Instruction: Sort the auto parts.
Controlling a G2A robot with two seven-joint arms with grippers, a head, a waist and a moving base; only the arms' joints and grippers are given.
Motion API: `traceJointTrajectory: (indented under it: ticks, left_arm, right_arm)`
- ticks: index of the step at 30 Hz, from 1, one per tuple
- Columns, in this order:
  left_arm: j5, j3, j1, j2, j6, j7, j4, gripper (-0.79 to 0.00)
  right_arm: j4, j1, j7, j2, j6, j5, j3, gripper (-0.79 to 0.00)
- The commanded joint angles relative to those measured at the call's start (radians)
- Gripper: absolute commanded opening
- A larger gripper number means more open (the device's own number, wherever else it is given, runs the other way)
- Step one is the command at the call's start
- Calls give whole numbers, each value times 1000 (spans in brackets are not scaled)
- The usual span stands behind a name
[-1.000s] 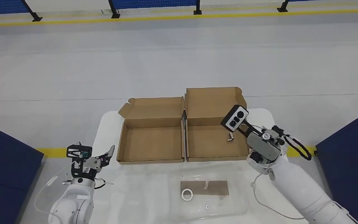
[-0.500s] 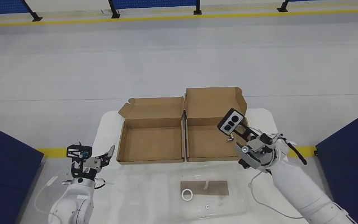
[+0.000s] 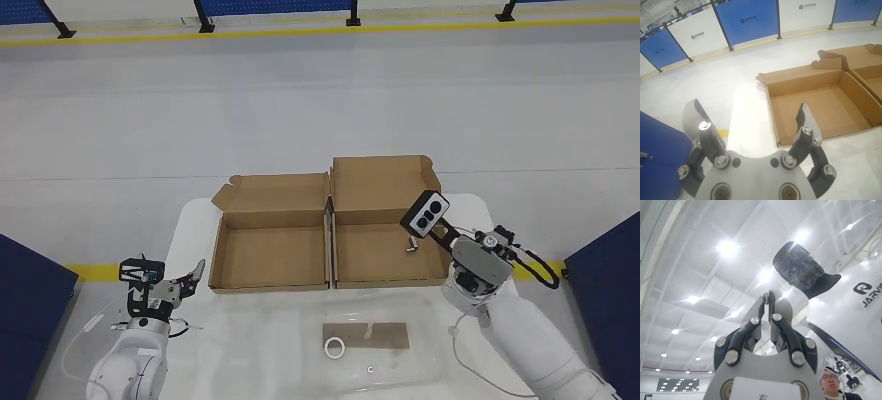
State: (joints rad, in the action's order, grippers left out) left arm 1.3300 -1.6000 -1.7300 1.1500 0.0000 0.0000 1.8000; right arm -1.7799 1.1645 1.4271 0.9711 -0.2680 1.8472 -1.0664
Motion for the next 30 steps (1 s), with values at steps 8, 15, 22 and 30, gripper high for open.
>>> traceJointTrajectory:
  ticks: [8,15,22,30]
  left_arm:
    - [0,0,0,0,0,0,0,0]
    - [0,0,0,0,0,0,0,0]
    - [0,0,0,0,0,0,0,0]
    - [0,0,0,0,0,0,0,0]
  right_arm:
    - [-17,22,11,23,-58,57,-9,-785]
    - [-30,31,9,39,-83,65,-23,-785]
    - [-24,35,2,49,-67,-32,-54,-785]
    - [-11,35,-2,52,-54,-203,-86,-785]
